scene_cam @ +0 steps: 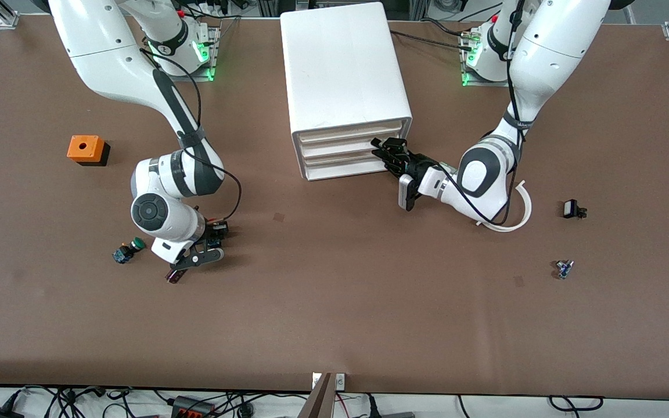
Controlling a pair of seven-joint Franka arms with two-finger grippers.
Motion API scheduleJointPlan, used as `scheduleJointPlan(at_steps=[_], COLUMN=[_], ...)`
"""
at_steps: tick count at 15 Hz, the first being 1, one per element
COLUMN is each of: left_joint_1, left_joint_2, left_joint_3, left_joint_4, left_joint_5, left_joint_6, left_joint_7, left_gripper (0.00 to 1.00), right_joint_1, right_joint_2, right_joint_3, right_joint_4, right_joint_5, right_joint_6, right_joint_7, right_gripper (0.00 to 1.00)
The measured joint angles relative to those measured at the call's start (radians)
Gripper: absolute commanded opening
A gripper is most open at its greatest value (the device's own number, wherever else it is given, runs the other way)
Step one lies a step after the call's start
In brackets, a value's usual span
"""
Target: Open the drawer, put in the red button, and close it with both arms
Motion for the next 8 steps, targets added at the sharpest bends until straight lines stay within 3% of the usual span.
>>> scheduleJointPlan(at_steps=[4, 8], left_joint_1=[0.0, 0.005], left_joint_2=[-0.001, 0.034], left_joint_3=[0.002, 0.034], left_joint_4=[0.009, 0.096], left_joint_5=[0.0, 0.002], left_joint_6=[0.015, 0.032], left_joint_7=[0.025, 0.027], left_gripper=[0.01, 0.02], right_joint_1=[0.0, 0.002], right_joint_2=[-0.001, -0.013], right_joint_3=[-0.005, -0.007], right_joint_4=[0.041, 0.25], right_joint_5=[0.0, 0.0], right_joint_6=[-0.025, -0.234], right_joint_7=[0.0, 0.0], right_gripper=[0.0, 0.0])
